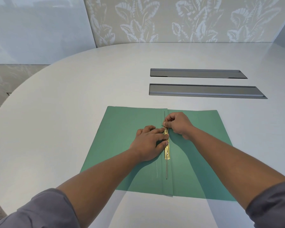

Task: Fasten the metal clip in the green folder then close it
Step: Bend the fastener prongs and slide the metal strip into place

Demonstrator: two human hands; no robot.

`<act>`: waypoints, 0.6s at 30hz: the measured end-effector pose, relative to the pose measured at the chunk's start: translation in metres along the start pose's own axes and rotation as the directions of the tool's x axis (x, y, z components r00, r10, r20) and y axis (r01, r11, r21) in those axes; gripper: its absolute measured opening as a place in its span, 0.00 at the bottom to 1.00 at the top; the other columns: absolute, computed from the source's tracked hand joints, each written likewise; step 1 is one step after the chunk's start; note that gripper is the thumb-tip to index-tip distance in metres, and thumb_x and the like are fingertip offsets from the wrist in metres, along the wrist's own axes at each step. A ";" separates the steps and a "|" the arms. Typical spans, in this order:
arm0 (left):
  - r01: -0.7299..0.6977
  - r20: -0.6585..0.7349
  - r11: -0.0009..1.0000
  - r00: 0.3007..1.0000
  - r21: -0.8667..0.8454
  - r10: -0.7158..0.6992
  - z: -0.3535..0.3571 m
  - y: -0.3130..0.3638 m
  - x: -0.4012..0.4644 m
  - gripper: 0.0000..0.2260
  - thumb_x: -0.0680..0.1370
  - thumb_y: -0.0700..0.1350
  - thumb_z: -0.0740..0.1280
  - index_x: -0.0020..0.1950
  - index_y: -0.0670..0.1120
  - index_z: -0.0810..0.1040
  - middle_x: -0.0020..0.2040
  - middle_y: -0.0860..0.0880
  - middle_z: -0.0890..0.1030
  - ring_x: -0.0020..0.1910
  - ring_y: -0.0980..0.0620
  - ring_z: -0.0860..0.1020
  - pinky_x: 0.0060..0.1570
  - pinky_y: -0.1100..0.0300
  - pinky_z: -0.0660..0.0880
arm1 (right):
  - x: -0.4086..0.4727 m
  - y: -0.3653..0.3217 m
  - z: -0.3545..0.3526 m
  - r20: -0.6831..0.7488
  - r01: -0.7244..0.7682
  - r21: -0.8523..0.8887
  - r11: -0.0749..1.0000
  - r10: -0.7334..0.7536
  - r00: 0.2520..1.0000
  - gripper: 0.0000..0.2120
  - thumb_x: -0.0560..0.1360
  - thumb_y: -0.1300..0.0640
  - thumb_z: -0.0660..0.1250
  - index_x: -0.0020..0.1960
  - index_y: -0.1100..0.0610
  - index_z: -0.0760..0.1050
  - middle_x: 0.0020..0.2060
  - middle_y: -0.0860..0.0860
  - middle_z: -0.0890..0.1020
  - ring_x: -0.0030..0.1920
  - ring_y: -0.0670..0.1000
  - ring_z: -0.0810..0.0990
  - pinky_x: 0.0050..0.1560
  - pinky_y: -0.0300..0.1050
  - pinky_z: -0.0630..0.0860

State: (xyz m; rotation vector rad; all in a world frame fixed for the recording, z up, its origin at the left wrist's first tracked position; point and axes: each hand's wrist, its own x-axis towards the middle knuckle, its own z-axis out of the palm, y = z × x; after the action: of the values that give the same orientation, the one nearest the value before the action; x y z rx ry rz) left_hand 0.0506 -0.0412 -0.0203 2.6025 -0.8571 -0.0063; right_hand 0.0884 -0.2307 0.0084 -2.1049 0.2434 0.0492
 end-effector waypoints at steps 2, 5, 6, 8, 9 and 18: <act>-0.001 -0.005 1.000 1.000 -0.004 0.001 0.000 0.000 0.000 0.21 0.79 0.66 0.53 0.68 0.63 0.76 0.75 0.60 0.71 0.73 0.48 0.62 0.64 0.45 0.59 | -0.001 -0.002 -0.001 0.015 -0.026 0.024 0.999 0.026 1.000 0.03 0.73 0.63 0.76 0.43 0.60 0.83 0.38 0.52 0.85 0.38 0.48 0.80 0.41 0.44 0.76; -0.004 -0.005 1.000 1.000 0.006 0.004 0.000 -0.001 0.001 0.22 0.79 0.66 0.53 0.68 0.63 0.76 0.75 0.60 0.71 0.73 0.49 0.62 0.64 0.45 0.60 | -0.001 -0.004 -0.004 0.053 -0.099 0.091 0.991 0.094 0.994 0.04 0.74 0.63 0.75 0.46 0.64 0.83 0.34 0.51 0.82 0.30 0.45 0.75 0.33 0.40 0.73; -0.004 -0.004 1.000 1.000 0.009 0.004 0.000 -0.001 0.000 0.22 0.79 0.66 0.53 0.68 0.63 0.76 0.75 0.60 0.71 0.73 0.49 0.62 0.64 0.45 0.59 | 0.000 -0.005 -0.006 0.061 -0.122 0.114 0.986 0.116 0.991 0.06 0.75 0.62 0.74 0.48 0.65 0.82 0.32 0.51 0.80 0.26 0.44 0.72 0.29 0.38 0.71; 0.000 -0.002 1.000 1.000 0.005 0.000 0.000 -0.001 0.000 0.22 0.80 0.66 0.53 0.68 0.64 0.75 0.75 0.60 0.70 0.74 0.49 0.62 0.65 0.45 0.59 | 0.000 -0.006 -0.008 0.072 -0.157 0.174 0.972 0.146 0.987 0.07 0.77 0.63 0.73 0.51 0.67 0.81 0.29 0.51 0.77 0.21 0.43 0.66 0.23 0.36 0.67; 0.001 -0.001 1.000 1.000 0.003 -0.001 0.000 -0.001 0.000 0.22 0.80 0.66 0.53 0.68 0.64 0.75 0.75 0.60 0.70 0.74 0.49 0.62 0.65 0.45 0.59 | 0.001 -0.007 -0.009 0.076 -0.168 0.207 0.964 0.156 0.985 0.08 0.77 0.63 0.72 0.52 0.68 0.80 0.28 0.51 0.76 0.20 0.43 0.65 0.21 0.35 0.65; 0.003 -0.003 1.000 1.000 0.005 -0.003 -0.001 0.000 0.000 0.22 0.79 0.66 0.53 0.68 0.63 0.75 0.75 0.61 0.71 0.74 0.48 0.63 0.64 0.47 0.59 | 0.006 -0.005 0.000 0.019 -0.112 0.137 0.984 0.110 0.994 0.05 0.76 0.59 0.74 0.48 0.62 0.83 0.32 0.50 0.81 0.28 0.46 0.72 0.30 0.40 0.72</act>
State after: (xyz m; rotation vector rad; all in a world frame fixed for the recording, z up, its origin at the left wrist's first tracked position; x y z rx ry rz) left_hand 0.0501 -0.0409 -0.0195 2.6082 -0.8530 -0.0007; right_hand 0.0948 -0.2286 0.0118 -1.9522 0.3478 0.1074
